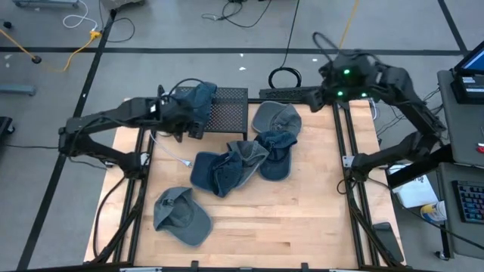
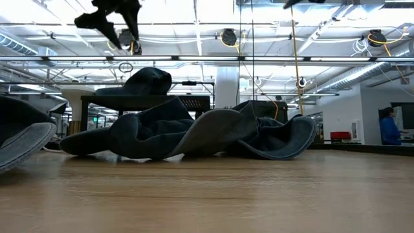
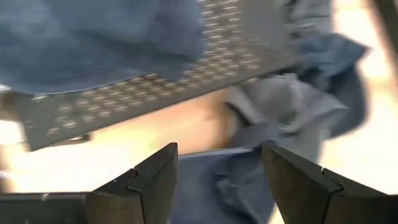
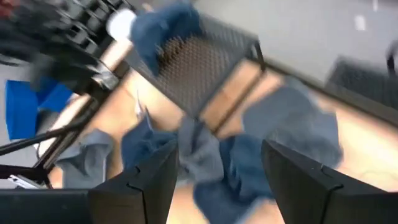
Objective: Pick & Place hat
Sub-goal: Stack the right blue cap on the other blue cap on the shelf
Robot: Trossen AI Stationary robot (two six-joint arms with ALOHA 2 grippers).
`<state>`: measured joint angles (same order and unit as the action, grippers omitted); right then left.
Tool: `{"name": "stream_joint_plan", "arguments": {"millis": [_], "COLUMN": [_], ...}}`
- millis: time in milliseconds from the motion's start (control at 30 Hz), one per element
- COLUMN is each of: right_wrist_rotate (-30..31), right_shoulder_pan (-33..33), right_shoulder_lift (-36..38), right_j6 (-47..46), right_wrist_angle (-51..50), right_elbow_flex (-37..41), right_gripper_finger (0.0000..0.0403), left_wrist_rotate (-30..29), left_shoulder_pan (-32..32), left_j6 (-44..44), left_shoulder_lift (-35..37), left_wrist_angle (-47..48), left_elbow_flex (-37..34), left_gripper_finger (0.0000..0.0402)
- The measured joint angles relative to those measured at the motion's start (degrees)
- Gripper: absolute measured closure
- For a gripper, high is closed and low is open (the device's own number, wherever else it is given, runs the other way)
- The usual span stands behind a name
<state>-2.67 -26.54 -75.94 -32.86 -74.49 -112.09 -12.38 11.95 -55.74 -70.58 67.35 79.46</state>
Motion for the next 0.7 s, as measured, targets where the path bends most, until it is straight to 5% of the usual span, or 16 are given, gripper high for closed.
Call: {"name": "stream_joint_plan", "arguments": {"millis": [433, 700], "right_wrist_rotate": [15.96, 19.22], "right_shoulder_pan": [12.36, 21.56], "right_shoulder_lift": [-6.50, -6.01], "right_j6": [-18.14, -35.00], "right_wrist_angle": [-11.32, -10.64], "right_elbow_flex": [0.27, 11.88], "right_gripper_finger": [0.0179, 0.0175], "left_wrist_rotate": [3.43, 8.07], "left_shoulder_pan": [-6.03, -7.66], "left_j6": [9.91, 14.55], "left_shoulder_lift": [9.51, 13.36], "left_wrist_angle": [-21.31, -28.04], "left_elbow_flex": [-0.02, -0.02], "left_gripper_finger": [0.0163, 0.0163]}}
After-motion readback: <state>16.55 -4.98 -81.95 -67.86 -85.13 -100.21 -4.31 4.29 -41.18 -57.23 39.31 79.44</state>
